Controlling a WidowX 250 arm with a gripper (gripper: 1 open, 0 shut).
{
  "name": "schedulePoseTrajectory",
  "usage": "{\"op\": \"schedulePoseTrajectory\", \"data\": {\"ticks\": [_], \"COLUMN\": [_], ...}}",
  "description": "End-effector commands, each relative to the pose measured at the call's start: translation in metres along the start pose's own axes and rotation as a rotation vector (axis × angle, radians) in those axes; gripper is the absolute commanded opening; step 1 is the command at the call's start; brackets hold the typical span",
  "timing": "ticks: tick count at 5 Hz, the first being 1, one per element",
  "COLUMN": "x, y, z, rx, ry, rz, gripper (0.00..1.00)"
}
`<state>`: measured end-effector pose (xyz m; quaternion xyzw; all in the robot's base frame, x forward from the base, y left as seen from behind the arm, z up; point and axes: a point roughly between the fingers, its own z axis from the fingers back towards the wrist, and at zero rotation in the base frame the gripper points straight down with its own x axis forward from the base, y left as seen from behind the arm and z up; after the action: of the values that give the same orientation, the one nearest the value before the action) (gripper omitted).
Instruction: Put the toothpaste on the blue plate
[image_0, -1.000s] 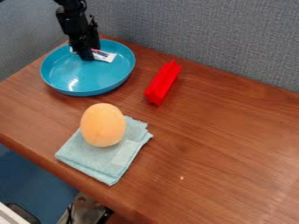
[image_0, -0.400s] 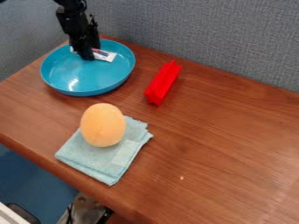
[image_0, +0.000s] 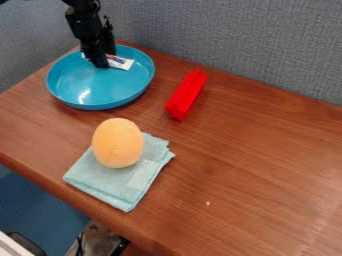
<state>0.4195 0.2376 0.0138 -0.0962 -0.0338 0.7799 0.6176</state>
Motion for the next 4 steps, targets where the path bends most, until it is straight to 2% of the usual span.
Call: {"op": "schedulePoseTrajectory", "data": {"ticks": [1, 4], "x": [-0.027, -0.039], "y": [0.016, 0.017], "z": [-0.037, -0.042], "rx": [0.086, 0.087], "ry": [0.041, 0.047], "rz": [-0.038, -0.063], "gripper": [0.0, 0.0]}}
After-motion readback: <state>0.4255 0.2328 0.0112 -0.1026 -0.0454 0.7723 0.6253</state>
